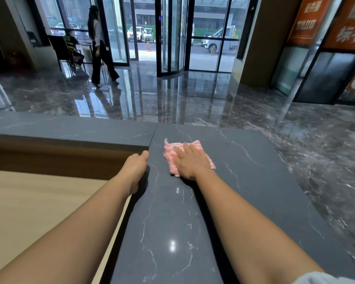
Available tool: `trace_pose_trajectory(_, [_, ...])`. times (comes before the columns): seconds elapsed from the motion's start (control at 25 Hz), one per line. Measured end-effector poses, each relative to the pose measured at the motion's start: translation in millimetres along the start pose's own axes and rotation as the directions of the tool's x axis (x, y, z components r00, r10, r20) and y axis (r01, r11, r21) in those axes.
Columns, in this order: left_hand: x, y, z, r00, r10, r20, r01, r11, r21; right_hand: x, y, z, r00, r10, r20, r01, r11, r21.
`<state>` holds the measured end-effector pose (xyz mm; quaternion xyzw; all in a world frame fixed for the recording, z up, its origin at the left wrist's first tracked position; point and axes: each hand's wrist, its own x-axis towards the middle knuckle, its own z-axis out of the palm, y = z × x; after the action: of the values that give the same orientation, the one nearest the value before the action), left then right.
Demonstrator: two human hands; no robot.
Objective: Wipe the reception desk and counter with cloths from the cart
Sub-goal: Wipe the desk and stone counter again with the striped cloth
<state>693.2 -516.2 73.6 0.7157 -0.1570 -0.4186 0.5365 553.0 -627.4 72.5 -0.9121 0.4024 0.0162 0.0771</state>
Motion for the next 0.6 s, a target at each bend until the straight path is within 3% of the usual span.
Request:
trace_pose_trajectory(0.16, [43,-18,-6,0.999,-0.044,0.016,0.044,0.999,0.011,-7,71,-9,0.986,0.168,-0.008,-0.168,0.985,-0.048])
trace_pose_trajectory(0.28, [-1,1,-4,1.0,-0.022,0.013,0.023,1.0,-0.006,-11,84,-11,0.968,0.252,0.003,-0.252,0.967,-0.025])
trace_pose_trajectory(0.44, [-30,6,-1,0.998,-0.057,0.038,0.059,0.996,-0.066,-15,53,-10,0.953,0.301,0.016,-0.302,0.952,0.042])
trace_pose_trajectory(0.6, [-49,4,-3,0.998,-0.04,0.05,0.044,0.996,-0.08,-23,-15,1,0.982,0.186,0.003,-0.186,0.98,0.067])
